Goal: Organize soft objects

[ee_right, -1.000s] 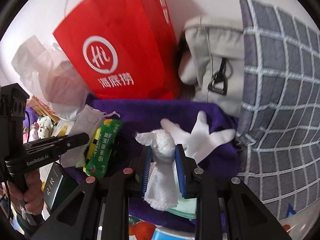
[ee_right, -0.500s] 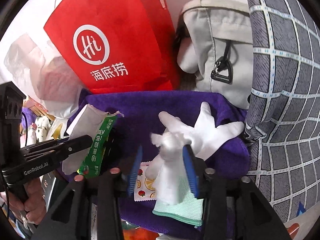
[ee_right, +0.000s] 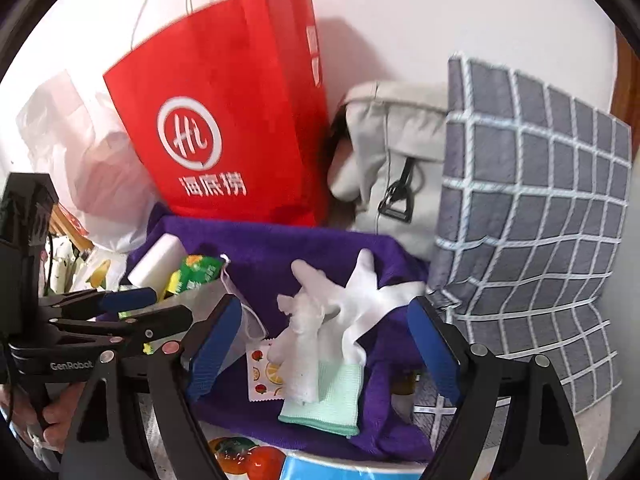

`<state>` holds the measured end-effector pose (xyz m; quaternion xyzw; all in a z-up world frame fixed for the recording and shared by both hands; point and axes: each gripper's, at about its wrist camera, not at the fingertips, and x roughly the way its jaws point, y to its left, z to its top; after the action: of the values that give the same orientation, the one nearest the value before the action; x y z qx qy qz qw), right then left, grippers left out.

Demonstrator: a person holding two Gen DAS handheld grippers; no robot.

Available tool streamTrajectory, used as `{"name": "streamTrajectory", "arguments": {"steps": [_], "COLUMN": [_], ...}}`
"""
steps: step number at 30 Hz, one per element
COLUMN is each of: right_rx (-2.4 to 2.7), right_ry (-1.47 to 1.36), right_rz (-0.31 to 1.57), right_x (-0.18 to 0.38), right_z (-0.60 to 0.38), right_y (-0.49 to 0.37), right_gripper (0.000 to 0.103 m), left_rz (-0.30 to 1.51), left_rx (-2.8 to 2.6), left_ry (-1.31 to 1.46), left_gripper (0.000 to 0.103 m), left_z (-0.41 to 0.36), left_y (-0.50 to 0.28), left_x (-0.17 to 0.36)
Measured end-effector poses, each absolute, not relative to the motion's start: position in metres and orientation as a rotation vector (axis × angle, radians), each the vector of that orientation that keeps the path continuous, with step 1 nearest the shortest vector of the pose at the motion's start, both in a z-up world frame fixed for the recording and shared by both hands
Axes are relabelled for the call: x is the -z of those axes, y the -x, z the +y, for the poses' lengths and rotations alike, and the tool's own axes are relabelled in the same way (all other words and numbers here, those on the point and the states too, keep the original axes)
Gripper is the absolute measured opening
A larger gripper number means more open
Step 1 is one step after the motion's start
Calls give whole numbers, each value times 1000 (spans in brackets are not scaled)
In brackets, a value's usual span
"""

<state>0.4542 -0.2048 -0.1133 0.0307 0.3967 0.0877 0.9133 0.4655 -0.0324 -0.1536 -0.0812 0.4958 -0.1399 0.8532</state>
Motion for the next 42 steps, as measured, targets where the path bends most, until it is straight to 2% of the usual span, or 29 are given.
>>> {"name": "streamTrajectory", "arguments": {"steps": [2,7,13,17,21,22,25,42], "right_rx": [-162,-174,-136,-130,-137,-137,-122,-93], "right_ry": [-68,-138,-83,-58,-91,-98,-92,-47], "right_rz": [799,857,811,793,766,757,735,683], "right_x": [105,99,78,60,43,39,32,9], "right_z": [-206,-210,-190,-178,-174,-174,-173,-184], "right_y": [-446,-417,-358,-318,-277,-266,-237,-66], "right_gripper": [89,89,89,90,101,103,103,103], "left_rz": [1033,1015,982,921,877,867,837,750], "left_rx": [268,244,213,159,126,121,98,57], "left_ry": [154,135,144,132,132,134,119,85], "left_gripper": [70,70,70,84,86,90,97,97], "left_z": [-31,-23,-9,-1,6,8,14,22], "left_y": [-460,-444,-397,-348,-303,-291,-257,-84], "left_x": [148,128,99,73,52,47,35,10]}}
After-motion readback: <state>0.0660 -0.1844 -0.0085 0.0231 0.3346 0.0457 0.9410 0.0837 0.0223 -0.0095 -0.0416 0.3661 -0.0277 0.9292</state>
